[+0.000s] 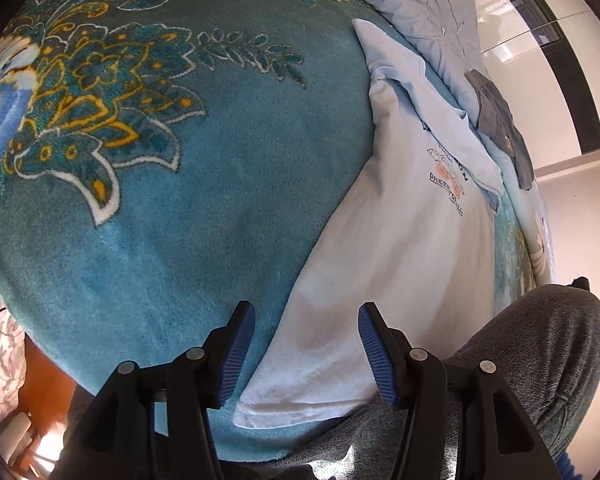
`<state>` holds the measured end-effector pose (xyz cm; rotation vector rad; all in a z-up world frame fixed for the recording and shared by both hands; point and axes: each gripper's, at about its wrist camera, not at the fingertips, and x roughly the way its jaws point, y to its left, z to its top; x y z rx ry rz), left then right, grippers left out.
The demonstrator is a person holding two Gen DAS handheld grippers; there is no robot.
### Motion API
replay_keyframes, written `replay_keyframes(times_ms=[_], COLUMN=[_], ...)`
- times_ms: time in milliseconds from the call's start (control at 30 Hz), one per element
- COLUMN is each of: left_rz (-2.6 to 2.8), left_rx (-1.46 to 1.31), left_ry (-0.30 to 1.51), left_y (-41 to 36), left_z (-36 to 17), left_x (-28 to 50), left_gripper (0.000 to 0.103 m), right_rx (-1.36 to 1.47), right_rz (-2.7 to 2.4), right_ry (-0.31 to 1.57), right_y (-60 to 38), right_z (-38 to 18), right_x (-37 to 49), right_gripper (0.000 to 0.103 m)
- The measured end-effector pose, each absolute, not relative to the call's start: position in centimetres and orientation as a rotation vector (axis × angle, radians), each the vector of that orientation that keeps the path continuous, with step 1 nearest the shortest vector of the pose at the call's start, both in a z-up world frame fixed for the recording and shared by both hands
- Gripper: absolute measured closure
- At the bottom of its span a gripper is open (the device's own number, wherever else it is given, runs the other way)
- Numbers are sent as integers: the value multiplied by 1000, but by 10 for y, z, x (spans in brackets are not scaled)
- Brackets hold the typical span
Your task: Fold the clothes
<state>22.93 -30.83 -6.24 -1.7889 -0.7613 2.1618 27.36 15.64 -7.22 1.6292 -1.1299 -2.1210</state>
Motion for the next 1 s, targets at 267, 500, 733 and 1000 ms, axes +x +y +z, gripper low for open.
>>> replay_keyframes(times_ms=[267,500,733,1000], left_rz=[2157,2130,2134,2259], left_rx=[-1779,-1791,-1842,-1777], left_ry=[-819,-891,-811,-769], left_y=[-312,-315,-307,-307], left_z=[-69,-75,-76,-46], left_x=[237,248,257,255], left_gripper=[71,81,82,100], right_rx=[1596,1583,1651,1415], right_rz=[-2063,-2003,-1936,-1953], right_ry=[-1198,-1255,-1217,-1313], right_y=[145,138,128,136], right_z=[-84,-90,-97,-61], right_x=[301,311,320,293], right_gripper=[66,71,93,101])
